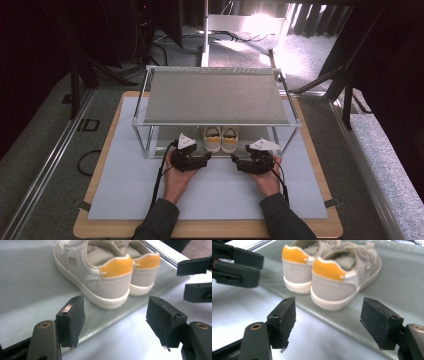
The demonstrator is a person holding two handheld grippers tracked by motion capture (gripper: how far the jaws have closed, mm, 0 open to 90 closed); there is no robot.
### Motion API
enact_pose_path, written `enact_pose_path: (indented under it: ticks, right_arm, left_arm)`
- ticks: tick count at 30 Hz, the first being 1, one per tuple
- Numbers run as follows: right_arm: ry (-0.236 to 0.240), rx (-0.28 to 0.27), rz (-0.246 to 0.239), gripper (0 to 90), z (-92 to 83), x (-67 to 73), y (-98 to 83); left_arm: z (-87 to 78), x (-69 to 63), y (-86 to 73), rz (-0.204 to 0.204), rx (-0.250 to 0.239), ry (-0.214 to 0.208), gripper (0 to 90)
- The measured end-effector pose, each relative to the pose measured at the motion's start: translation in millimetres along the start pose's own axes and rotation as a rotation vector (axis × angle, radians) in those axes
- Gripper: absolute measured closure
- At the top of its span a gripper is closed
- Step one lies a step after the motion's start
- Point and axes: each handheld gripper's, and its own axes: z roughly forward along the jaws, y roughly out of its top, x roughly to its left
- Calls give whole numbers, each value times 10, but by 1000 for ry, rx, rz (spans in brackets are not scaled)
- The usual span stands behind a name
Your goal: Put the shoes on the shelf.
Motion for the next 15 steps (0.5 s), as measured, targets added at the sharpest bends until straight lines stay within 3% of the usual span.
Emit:
enact_pose_path:
  ticks: [15]
  right_arm:
    - [-24,32,11,284,-199,-53,-240]
  left_arm:
    - [-364,51,-280,28,20,-14,315]
